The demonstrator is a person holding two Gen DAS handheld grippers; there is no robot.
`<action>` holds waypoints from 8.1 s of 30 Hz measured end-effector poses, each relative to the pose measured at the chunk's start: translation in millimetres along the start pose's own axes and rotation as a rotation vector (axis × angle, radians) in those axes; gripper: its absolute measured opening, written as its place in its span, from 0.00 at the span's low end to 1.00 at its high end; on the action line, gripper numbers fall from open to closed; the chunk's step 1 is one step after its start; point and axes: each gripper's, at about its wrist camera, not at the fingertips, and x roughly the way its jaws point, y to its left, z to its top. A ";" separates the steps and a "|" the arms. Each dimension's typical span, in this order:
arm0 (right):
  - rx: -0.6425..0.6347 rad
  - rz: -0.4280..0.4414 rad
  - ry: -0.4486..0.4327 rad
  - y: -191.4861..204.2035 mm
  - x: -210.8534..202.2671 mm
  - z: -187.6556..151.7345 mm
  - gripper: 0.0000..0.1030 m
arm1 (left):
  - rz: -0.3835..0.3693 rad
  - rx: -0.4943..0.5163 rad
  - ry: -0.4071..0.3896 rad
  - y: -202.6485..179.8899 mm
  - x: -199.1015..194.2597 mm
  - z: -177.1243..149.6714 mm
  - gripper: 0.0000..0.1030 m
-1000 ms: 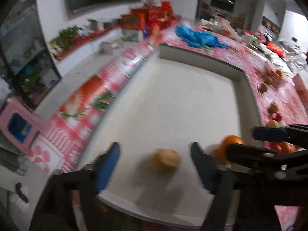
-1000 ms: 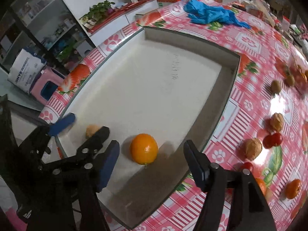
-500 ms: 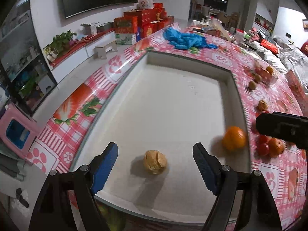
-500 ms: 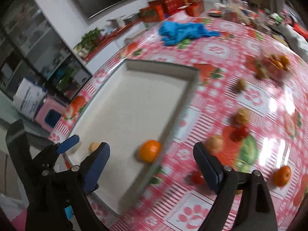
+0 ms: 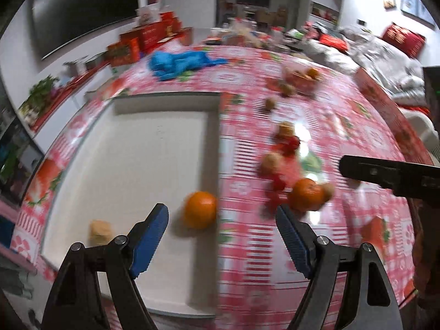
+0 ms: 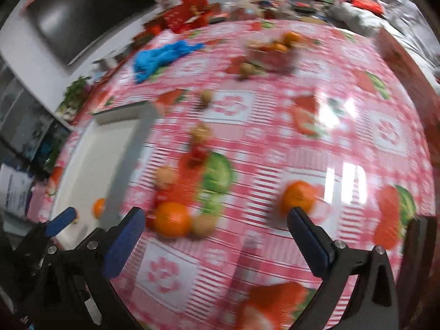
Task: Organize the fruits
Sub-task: 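Withdraw both open tools from the tray back toward the fruit pile, then close the left tool on the red tomato, then close the right tool on the mandarin while the left tool holds the tomato, then lift the tomato with the left tool while the right tool lifts the mandarin, then carry the tomato over the white tray and open the left tool while the right tool releases the mandarin there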
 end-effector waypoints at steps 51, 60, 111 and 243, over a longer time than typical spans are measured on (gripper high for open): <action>-0.119 -0.241 -0.042 -45.2 22.8 -36.2 1.00 | -0.004 0.048 0.069 -53.0 62.4 5.9 0.36; -0.124 -0.238 -0.069 -46.0 21.7 -38.0 1.00 | -0.013 0.056 0.052 -62.9 57.1 -3.1 0.30; -0.156 -0.207 -0.049 -34.1 27.7 -1.5 0.39 | -0.053 0.037 0.068 -66.1 55.5 -2.4 0.30; -0.273 0.207 0.176 186.8 76.8 30.7 0.71 | 0.129 -0.315 -0.088 125.8 11.1 -5.2 0.98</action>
